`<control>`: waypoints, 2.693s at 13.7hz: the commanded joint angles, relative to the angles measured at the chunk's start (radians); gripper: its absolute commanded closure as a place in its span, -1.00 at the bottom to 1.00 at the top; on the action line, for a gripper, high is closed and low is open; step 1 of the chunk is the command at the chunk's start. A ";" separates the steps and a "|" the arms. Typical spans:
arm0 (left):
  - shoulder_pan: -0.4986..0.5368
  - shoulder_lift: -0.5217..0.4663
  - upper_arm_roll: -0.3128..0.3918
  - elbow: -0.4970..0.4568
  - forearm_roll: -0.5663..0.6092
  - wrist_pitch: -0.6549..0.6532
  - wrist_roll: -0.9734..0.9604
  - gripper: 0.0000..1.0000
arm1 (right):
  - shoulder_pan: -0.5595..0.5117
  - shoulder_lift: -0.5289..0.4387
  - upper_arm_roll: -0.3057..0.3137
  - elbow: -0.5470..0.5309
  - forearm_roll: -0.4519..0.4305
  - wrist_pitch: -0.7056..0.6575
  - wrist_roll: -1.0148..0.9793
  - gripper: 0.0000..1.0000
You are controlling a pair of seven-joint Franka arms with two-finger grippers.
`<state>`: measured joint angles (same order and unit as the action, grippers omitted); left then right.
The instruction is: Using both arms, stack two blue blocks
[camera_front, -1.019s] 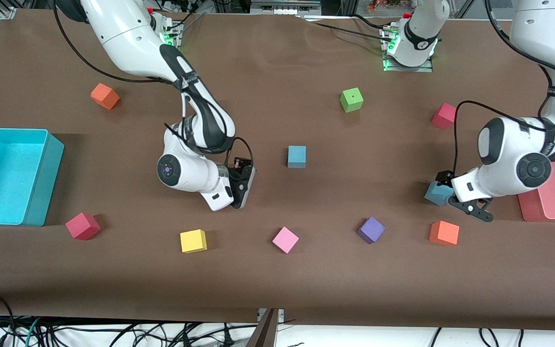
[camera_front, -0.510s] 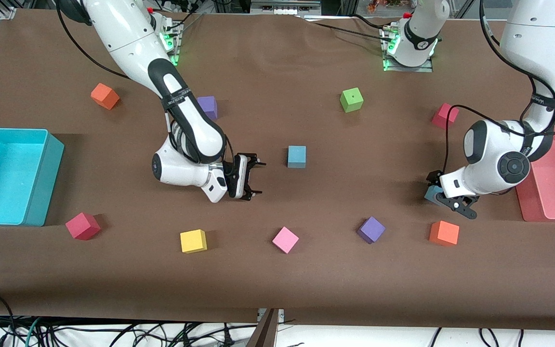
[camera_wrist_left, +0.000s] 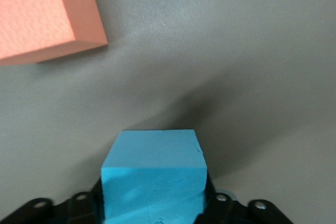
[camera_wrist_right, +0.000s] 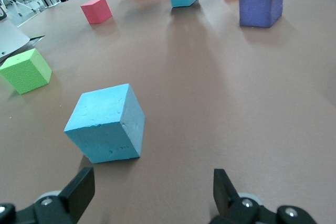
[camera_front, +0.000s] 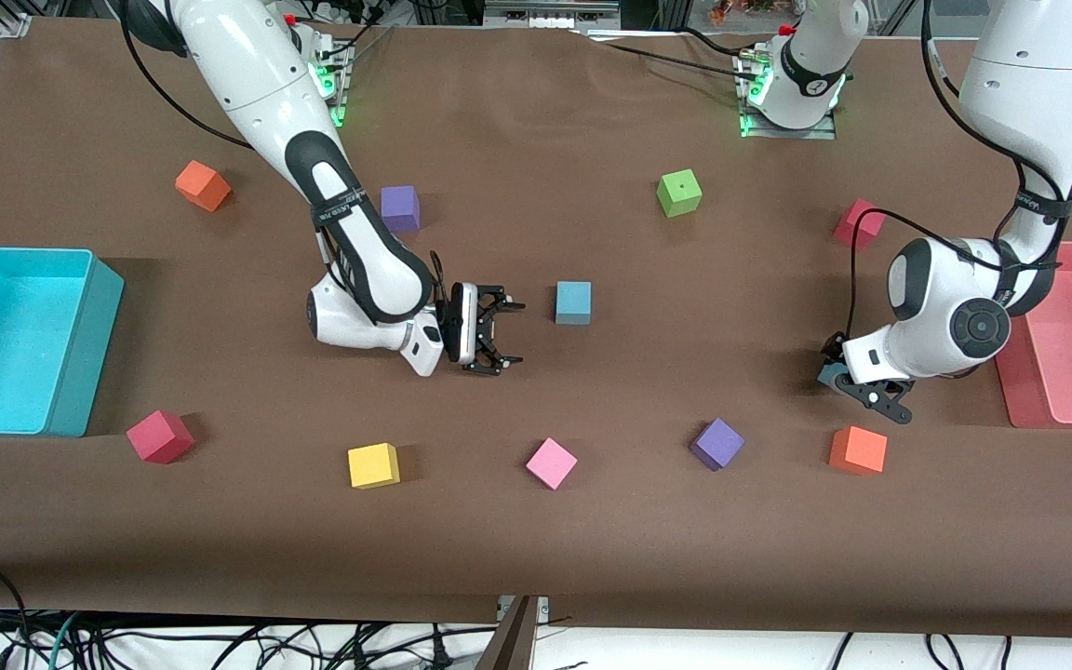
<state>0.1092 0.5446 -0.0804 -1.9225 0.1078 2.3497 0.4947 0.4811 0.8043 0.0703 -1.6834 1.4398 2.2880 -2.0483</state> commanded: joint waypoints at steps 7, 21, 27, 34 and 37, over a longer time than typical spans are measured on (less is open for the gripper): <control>-0.056 -0.150 -0.168 0.031 0.004 -0.289 -0.282 0.83 | 0.013 0.007 0.003 -0.045 0.031 -0.097 -0.067 -1.00; -0.397 0.070 -0.334 0.346 -0.083 -0.280 -0.918 0.76 | 0.028 0.019 0.005 -0.029 0.097 -0.085 -0.130 -1.00; -0.453 0.124 -0.334 0.339 -0.079 -0.201 -1.016 0.78 | 0.039 0.027 0.003 -0.021 0.117 -0.079 -0.130 -1.00; -0.453 0.124 -0.334 0.306 -0.073 -0.208 -1.022 0.76 | 0.039 0.029 0.003 -0.021 0.120 -0.079 -0.130 -1.00; -0.453 0.121 -0.334 0.306 -0.080 -0.210 -1.057 -0.97 | 0.039 0.032 0.005 -0.019 0.120 -0.078 -0.130 -1.00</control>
<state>-0.3332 0.6666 -0.4200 -1.6187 0.0371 2.1515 -0.5260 0.5173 0.8273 0.0728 -1.7109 1.5355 2.2078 -2.1539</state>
